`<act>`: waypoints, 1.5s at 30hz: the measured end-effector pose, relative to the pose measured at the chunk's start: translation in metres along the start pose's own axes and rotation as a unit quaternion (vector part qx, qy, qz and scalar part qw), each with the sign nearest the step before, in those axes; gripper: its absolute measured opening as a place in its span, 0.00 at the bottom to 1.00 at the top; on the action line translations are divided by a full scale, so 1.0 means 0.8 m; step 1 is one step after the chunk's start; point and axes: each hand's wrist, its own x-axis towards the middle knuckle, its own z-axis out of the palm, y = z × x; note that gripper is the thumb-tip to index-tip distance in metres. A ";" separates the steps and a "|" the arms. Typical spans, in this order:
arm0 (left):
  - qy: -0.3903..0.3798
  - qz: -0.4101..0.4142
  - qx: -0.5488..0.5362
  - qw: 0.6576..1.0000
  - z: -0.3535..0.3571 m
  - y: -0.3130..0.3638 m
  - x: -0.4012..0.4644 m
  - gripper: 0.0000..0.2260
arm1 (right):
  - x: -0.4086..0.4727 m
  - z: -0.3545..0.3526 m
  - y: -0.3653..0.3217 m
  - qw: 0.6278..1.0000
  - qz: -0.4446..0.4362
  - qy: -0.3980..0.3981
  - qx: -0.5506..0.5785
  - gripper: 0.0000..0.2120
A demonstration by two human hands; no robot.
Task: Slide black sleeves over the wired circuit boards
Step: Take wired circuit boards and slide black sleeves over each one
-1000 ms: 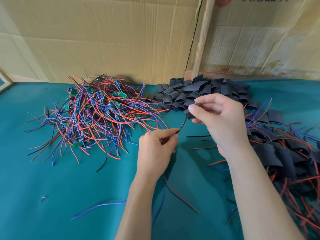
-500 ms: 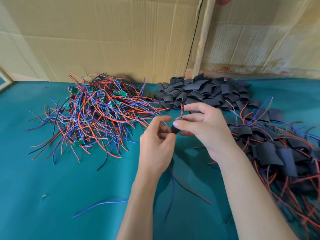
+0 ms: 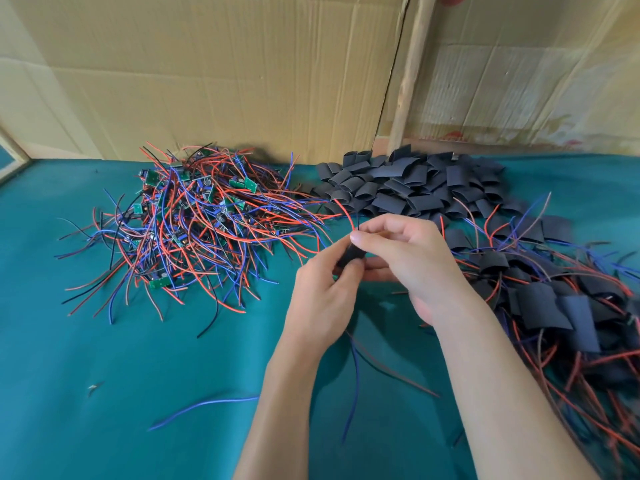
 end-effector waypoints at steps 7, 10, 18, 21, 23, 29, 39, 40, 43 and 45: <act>-0.049 -0.046 -0.156 0.985 -0.007 0.005 -0.002 0.14 | 0.002 -0.007 0.002 0.997 -0.041 -0.013 -0.059 0.03; -0.055 -0.066 -0.210 0.974 -0.009 0.003 -0.002 0.12 | 0.002 -0.008 0.000 0.998 -0.053 -0.025 -0.007 0.04; -0.077 -0.101 -0.331 0.935 -0.010 0.007 -0.003 0.16 | 0.004 -0.011 -0.005 0.996 -0.065 0.005 0.053 0.04; -0.070 -0.122 -0.354 0.925 -0.008 0.010 -0.004 0.18 | 0.004 -0.010 -0.006 0.995 -0.077 0.003 0.066 0.06; -0.074 -0.133 -0.362 0.920 -0.004 0.012 -0.005 0.18 | 0.003 -0.007 -0.008 0.994 -0.084 0.011 0.065 0.06; -0.134 -0.134 -0.432 0.882 -0.002 0.020 -0.006 0.17 | 0.005 0.003 -0.009 0.981 -0.017 0.111 0.157 0.08; -0.178 -0.145 -0.395 0.889 -0.002 0.014 -0.003 0.13 | 0.004 0.005 -0.010 0.981 -0.050 0.145 0.120 0.08; -0.180 -0.147 -0.396 0.888 -0.002 0.013 -0.002 0.13 | 0.004 0.006 -0.010 0.980 -0.047 0.145 0.128 0.08; -0.180 -0.150 -0.382 0.894 -0.002 0.012 -0.001 0.12 | 0.004 0.010 -0.009 0.982 -0.041 0.134 0.129 0.08; -0.159 -0.151 -0.341 0.914 0.001 0.010 0.000 0.11 | 0.005 0.009 -0.008 0.985 -0.049 0.120 0.110 0.07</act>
